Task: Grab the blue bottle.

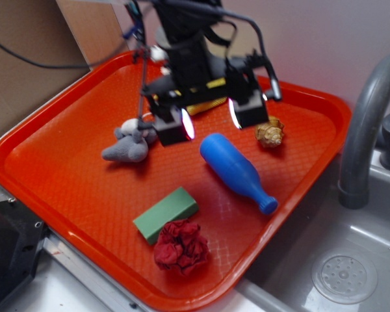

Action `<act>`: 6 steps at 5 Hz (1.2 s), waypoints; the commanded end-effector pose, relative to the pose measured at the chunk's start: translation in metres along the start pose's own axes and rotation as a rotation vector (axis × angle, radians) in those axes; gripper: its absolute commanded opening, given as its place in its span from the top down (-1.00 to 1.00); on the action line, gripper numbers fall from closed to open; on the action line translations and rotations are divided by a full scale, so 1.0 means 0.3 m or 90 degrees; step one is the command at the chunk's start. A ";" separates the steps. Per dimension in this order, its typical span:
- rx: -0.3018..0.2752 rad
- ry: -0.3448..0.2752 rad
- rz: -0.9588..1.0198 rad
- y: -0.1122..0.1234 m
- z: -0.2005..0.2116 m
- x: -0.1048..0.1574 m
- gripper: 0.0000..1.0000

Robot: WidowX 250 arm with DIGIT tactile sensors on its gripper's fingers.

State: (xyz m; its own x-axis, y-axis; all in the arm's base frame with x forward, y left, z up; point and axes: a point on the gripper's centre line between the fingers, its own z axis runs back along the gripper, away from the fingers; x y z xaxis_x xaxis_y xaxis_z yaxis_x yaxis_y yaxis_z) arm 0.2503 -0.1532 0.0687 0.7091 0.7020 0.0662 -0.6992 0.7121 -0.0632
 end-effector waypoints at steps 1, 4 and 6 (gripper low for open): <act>-0.021 0.104 0.004 -0.012 -0.118 -0.004 -1.00; -0.083 0.004 -0.202 0.015 0.113 0.051 1.00; -0.036 -0.016 -0.391 0.086 0.404 0.133 1.00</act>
State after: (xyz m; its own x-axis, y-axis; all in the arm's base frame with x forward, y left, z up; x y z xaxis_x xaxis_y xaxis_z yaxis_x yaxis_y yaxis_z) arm 0.2391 -0.1081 0.1711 0.9875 0.1402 0.0720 -0.1396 0.9901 -0.0133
